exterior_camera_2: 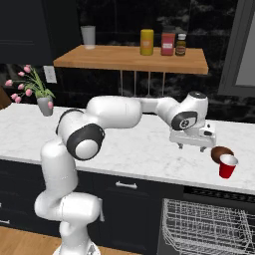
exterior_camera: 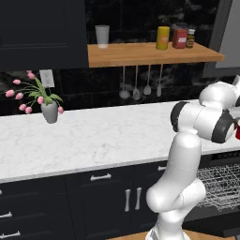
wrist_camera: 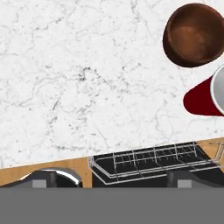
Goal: Pick up the cup and bowl from the counter, place them in the dishwasher, and close the dishwasher door.
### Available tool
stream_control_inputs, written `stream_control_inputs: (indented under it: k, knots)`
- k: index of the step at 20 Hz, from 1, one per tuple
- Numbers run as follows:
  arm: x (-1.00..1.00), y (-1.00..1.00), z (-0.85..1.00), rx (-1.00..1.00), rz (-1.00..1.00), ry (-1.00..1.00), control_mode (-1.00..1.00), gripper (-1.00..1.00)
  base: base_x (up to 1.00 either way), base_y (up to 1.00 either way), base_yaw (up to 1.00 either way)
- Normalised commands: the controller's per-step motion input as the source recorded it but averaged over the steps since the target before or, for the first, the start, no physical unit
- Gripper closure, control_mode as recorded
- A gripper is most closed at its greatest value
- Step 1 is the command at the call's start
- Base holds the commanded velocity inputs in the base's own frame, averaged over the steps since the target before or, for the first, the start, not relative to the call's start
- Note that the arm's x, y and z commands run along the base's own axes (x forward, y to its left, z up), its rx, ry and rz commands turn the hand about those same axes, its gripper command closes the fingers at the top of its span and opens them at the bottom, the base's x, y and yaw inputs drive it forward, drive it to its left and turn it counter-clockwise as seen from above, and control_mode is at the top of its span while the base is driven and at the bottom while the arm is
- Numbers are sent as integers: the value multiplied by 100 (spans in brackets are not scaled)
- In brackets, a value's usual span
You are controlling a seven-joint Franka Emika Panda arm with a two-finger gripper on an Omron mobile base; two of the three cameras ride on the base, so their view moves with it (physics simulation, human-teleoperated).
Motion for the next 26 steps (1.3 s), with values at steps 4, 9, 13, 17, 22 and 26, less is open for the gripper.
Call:
stream_control_inputs:
  k: [4,9,13,17,22,26]
  knots:
    - [0,-29,0,-10,0,3,-100,-100,0,0,0]
    - [0,-1,-2,-9,0,0,-100,-100,0,0,0]
    - [0,0,-35,-4,0,0,-100,-100,0,0,0]
    - [0,0,-33,-9,0,0,-100,-100,0,0,0]
    - [0,-4,-19,-18,0,-4,-100,-100,0,0,0]
    - [0,-8,-3,-27,0,-6,-100,-100,0,0,0]
